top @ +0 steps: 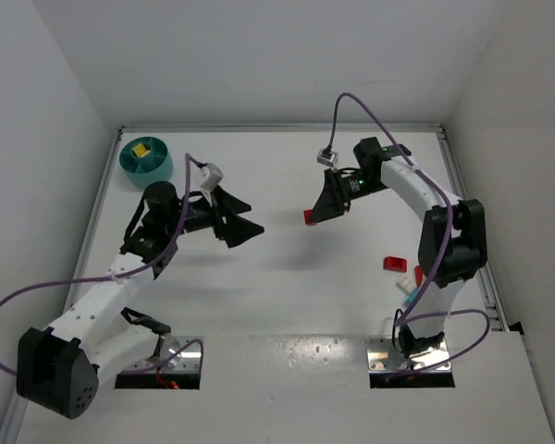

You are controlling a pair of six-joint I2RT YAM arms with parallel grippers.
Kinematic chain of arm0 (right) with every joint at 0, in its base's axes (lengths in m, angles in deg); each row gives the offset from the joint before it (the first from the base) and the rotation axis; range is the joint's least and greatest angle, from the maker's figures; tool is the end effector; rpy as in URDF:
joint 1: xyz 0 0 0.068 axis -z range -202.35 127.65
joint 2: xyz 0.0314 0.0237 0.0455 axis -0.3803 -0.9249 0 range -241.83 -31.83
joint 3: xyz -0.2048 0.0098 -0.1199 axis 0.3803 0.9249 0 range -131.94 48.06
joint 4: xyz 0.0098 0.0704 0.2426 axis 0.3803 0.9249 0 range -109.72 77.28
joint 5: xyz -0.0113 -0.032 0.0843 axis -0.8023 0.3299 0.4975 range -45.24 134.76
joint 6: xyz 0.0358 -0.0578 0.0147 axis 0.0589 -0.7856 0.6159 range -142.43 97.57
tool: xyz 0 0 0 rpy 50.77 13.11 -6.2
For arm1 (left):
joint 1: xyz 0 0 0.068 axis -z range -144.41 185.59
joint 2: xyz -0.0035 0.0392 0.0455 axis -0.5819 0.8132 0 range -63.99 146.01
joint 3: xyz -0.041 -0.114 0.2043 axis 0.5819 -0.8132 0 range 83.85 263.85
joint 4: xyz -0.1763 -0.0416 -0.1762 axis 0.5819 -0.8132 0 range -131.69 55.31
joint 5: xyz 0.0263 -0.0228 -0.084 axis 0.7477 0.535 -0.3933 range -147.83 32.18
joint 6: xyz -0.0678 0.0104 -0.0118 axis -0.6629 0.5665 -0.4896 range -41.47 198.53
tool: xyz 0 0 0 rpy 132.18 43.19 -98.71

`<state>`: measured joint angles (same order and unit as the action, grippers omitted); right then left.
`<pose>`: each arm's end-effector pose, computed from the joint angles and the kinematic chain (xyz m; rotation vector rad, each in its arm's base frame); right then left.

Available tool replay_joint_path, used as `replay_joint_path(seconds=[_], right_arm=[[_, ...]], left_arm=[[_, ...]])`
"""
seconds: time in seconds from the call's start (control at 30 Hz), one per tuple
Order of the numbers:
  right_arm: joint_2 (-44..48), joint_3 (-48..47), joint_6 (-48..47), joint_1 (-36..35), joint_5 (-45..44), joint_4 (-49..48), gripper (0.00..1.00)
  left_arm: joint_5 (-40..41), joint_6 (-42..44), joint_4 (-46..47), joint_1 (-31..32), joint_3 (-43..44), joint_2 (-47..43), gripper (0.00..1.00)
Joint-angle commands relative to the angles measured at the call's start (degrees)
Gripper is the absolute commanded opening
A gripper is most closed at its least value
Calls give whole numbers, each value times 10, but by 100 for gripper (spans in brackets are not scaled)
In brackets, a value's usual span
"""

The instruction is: Sort the legos into containers by color

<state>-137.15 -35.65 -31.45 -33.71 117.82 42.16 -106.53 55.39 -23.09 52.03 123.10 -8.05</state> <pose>0.3144 0.1183 0.2118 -0.5390 2.4108 1.8307 0.2244 -0.1106 0.2817 0.5833 1.6802 -1.2087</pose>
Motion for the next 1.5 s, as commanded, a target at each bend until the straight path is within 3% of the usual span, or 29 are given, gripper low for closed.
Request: replay_joint_path(seconds=[0.0,0.27,0.43,0.8,1.03,1.27,1.37,1.47], right_arm=[[0,27,146,-27,196,-145,2],[-41,-19,114,-53,196,-77,2],[-31,-19,144,-78,196,-112,1],[-14,18,226,-111,196,-184,1],[-14,28,276,-122,196,-235,1],[-14,42,317,-127,196,-266,1],[-9,35,325,-127,196,-273,1],[-9,29,331,-122,196,-279,1]], left_arm=[[49,104,-36,79,50,28,96],[55,199,-92,138,119,107,94],[87,262,-131,162,154,136,93],[99,286,-136,179,180,161,90],[80,291,-136,184,185,161,78],[74,296,-136,184,190,161,52],[74,302,-148,184,190,161,32],[79,314,-174,184,196,161,26]])
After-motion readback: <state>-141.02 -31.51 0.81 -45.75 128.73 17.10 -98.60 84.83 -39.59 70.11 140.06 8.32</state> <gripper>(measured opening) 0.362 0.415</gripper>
